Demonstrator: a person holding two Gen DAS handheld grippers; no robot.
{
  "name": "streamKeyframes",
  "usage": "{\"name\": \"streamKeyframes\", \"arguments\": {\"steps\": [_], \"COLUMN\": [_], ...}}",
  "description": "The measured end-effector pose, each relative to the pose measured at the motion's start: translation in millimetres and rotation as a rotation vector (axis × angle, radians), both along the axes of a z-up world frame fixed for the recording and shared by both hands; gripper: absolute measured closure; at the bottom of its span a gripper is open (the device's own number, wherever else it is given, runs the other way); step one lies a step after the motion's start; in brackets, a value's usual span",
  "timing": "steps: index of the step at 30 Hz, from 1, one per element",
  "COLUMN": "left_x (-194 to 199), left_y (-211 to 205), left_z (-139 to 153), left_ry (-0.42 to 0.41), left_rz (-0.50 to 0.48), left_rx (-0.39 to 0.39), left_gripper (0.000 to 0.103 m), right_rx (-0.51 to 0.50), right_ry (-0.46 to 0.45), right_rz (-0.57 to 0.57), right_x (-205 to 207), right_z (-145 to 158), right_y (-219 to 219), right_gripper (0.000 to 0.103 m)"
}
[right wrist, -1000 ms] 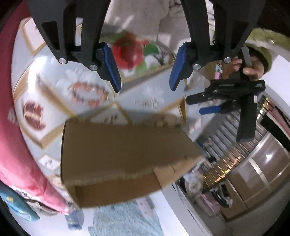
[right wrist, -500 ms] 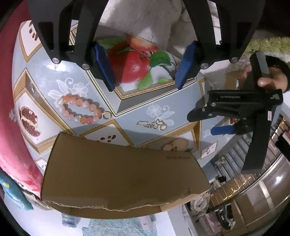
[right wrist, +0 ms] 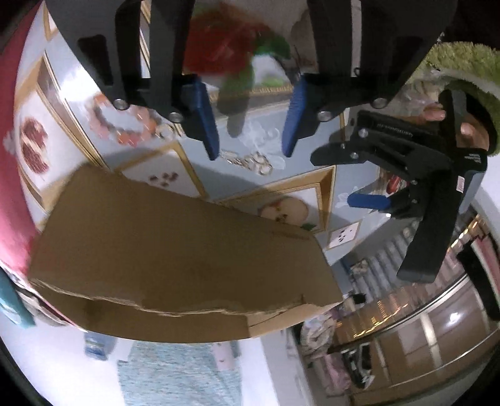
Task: Organize jewelry
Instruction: 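Move both grippers to the small ring and flower earring beside the pink bracelet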
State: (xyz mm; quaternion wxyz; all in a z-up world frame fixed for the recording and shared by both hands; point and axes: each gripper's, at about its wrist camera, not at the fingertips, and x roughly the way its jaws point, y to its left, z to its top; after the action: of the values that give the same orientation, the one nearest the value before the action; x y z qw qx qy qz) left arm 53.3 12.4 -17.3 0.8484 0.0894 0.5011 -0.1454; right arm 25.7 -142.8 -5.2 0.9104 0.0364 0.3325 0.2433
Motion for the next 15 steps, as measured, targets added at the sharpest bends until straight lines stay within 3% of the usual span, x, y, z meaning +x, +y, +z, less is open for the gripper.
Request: {"name": "streamKeyframes", "arguments": {"steps": [4, 9, 15], "left_x": [2, 3, -1], "left_y": [3, 5, 6], "left_z": [-1, -2, -1], "left_ry": [-0.010, -0.024, -0.030], "left_rz": [-0.036, -0.055, -0.064], "left_rx": [-0.005, -0.012, -0.015], "left_gripper": [0.007, 0.007, 0.007], "right_rx": [-0.046, -0.068, -0.061], "right_ry": [0.007, 0.020, 0.099], "right_rz": [0.070, 0.114, 0.134], "right_x": [12, 22, 30], "right_z": [-2, -2, -5], "right_y": [15, 26, 30], "right_gripper": [0.075, 0.077, 0.079]}}
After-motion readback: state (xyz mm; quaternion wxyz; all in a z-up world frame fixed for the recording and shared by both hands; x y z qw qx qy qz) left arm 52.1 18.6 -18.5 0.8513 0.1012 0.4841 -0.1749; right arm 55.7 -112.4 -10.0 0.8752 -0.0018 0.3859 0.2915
